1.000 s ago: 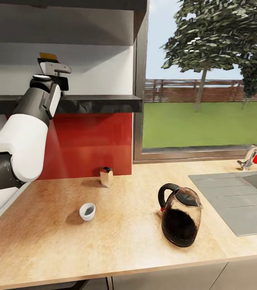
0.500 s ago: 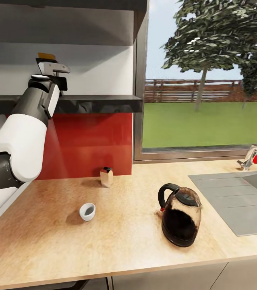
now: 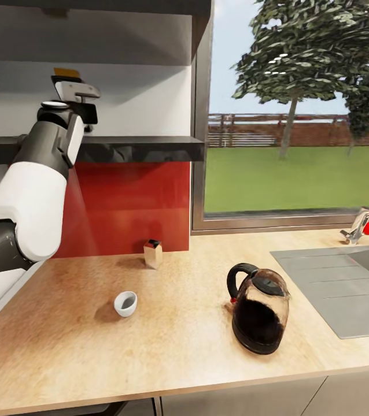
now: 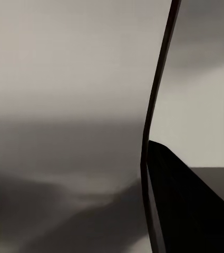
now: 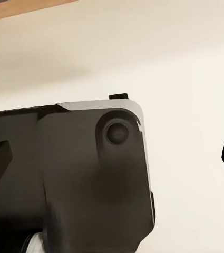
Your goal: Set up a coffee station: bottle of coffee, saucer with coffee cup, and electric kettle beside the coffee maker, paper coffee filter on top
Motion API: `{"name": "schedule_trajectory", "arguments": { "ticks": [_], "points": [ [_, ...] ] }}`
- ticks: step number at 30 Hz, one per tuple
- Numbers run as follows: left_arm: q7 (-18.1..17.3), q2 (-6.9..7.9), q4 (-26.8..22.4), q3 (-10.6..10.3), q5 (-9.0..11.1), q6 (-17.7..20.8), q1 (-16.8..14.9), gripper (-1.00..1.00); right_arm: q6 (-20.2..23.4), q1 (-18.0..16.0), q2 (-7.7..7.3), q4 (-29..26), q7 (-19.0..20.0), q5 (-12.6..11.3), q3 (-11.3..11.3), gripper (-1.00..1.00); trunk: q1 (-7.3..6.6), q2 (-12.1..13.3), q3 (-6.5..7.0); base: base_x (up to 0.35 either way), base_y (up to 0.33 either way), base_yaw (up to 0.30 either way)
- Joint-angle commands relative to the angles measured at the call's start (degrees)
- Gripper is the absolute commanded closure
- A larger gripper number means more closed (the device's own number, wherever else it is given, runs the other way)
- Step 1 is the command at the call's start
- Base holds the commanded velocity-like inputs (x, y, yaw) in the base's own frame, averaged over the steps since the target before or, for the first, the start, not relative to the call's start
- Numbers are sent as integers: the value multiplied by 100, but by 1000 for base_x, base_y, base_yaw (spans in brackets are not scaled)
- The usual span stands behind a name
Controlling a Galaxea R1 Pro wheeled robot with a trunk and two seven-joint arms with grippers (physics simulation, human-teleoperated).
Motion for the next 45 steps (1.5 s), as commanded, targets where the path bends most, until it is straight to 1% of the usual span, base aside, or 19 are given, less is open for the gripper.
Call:
{"name": "schedule_trajectory", "arguments": {
  "ticks": [1,3,6,15,36,45],
  "points": [
    [-43,-5,-26,14,-28,30,-5,100,-11,1,4,-9,0,-9,-27,-100,4,-12,-12,0,0,0],
    [-185,-8,-85,10,-36,53,-5,100,-11,1,4,-9,0,-9,-28,-100,4,-12,-12,0,0,0],
    [-272,-9,-115,6,-41,66,-5,100,-11,1,4,-9,0,-9,-32,-100,4,-12,-12,0,0,-28],
    [-312,-30,-129,24,-44,77,-5,100,-6,1,4,-17,9,-24,-62,-100,4,-12,-12,-6,-23,-204],
    [-304,-36,-121,39,-47,77,-5,100,-10,1,4,-21,0,-17,-53,-100,4,-12,-12,-88,-247,-17],
    [-306,-36,-121,39,-43,74,-5,100,-9,1,4,-18,0,-26,-68,-100,4,-12,0,-99,-260,-245]
  ]
}}
